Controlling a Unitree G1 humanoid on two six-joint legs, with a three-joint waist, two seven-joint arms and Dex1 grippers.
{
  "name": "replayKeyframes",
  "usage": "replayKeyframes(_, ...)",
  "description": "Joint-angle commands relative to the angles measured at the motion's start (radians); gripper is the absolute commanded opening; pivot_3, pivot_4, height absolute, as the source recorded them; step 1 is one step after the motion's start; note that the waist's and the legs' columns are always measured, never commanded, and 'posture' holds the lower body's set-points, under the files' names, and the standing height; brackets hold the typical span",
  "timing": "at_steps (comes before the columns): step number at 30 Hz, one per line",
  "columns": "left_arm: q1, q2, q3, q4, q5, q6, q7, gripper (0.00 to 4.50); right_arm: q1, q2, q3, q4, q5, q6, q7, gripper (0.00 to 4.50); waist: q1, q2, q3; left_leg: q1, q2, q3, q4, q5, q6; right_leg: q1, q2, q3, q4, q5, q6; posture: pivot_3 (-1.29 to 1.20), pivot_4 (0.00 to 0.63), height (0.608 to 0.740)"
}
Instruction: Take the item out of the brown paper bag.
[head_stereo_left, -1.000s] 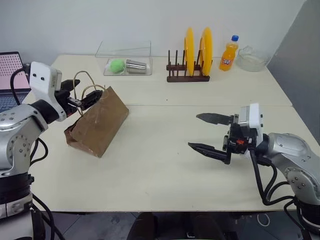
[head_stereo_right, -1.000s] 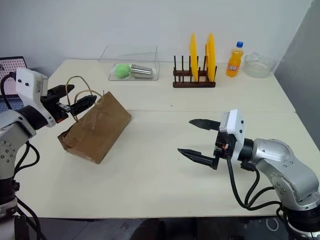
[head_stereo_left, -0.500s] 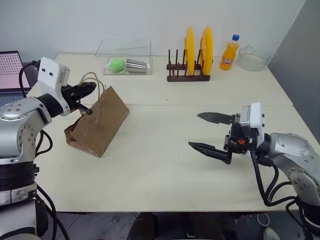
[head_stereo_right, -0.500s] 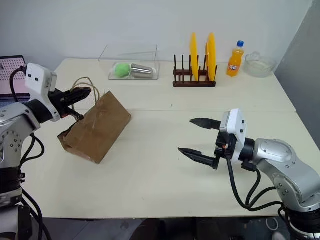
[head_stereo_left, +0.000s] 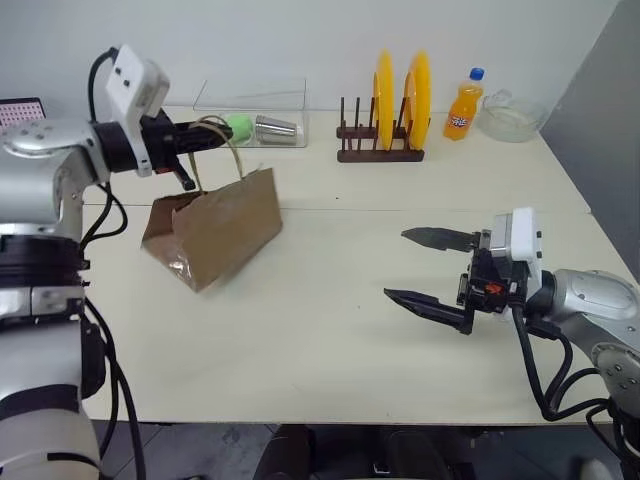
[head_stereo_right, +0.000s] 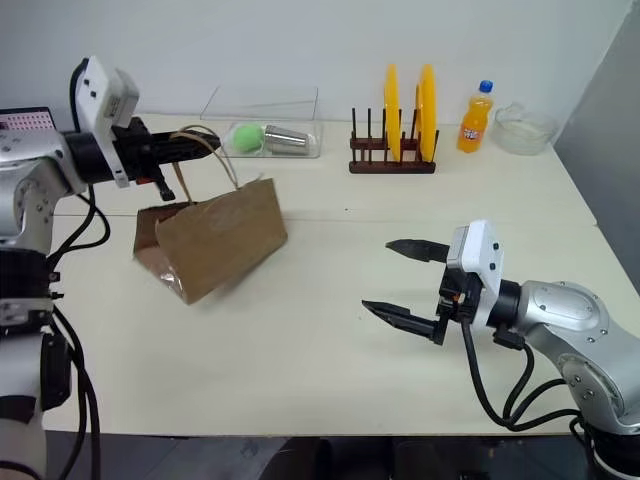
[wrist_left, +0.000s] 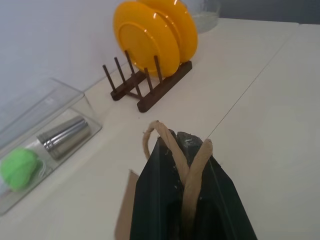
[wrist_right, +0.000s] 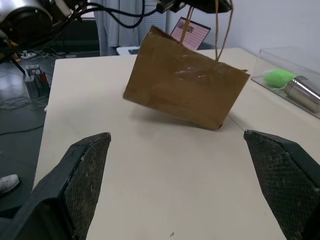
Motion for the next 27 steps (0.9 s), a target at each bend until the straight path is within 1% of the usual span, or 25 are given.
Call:
replayKeyframes(1, -0.132, -0.048, -0.019, 0.103, 0.035, -0.094, -0.077, 0.04, 0.023, -0.021, -0.051, -0.057, 0.037, 0.014, -0.022, 4.50, -0.001, 0.000, 0.000, 0.000, 0.000, 0.000, 0.000, 0.000, 0.000, 0.000, 0.000, 0.000, 0.000, 0.000, 0.000, 0.00, 0.150, 0.740)
replayKeyframes(6, -0.266, -0.167, -0.043, 0.292, 0.092, -0.205, -0.104, 0.04, 0.096, -0.047, -0.091, -0.098, 0.047, 0.031, -0.055, 4.50, -0.001, -0.001, 0.000, -0.001, 0.000, 0.000, 0.000, 0.000, 0.000, 0.000, 0.000, 0.000, 0.000, 0.000, 0.000, 0.00, 0.150, 0.740)
replayKeyframes(14, -0.394, -0.338, -0.031, 0.510, 0.128, -0.337, -0.124, 0.04, 0.178, -0.065, -0.141, -0.153, 0.088, 0.093, -0.148, 4.50, -0.002, -0.002, 0.001, -0.002, 0.000, 0.001, 0.001, 0.000, 0.000, -0.001, 0.000, 0.000, 0.001, 0.000, 0.000, 0.00, 0.150, 0.740)
replayKeyframes(20, -0.446, -0.419, -0.012, 0.629, 0.140, -0.409, -0.148, 0.04, 0.216, -0.063, -0.161, -0.185, 0.107, 0.093, -0.187, 4.50, -0.003, -0.002, 0.001, -0.002, 0.000, 0.001, 0.001, 0.000, 0.001, -0.001, 0.000, 0.000, 0.002, 0.000, 0.001, 0.00, 0.150, 0.740)
replayKeyframes(27, -0.494, -0.496, 0.013, 0.735, 0.173, -0.476, -0.052, 0.04, 0.279, -0.066, -0.173, -0.223, 0.108, 0.096, -0.234, 4.50, -0.002, -0.003, 0.002, -0.002, 0.000, 0.001, 0.001, 0.000, 0.001, -0.001, 0.000, 0.000, 0.002, 0.000, 0.001, 0.00, 0.150, 0.740)
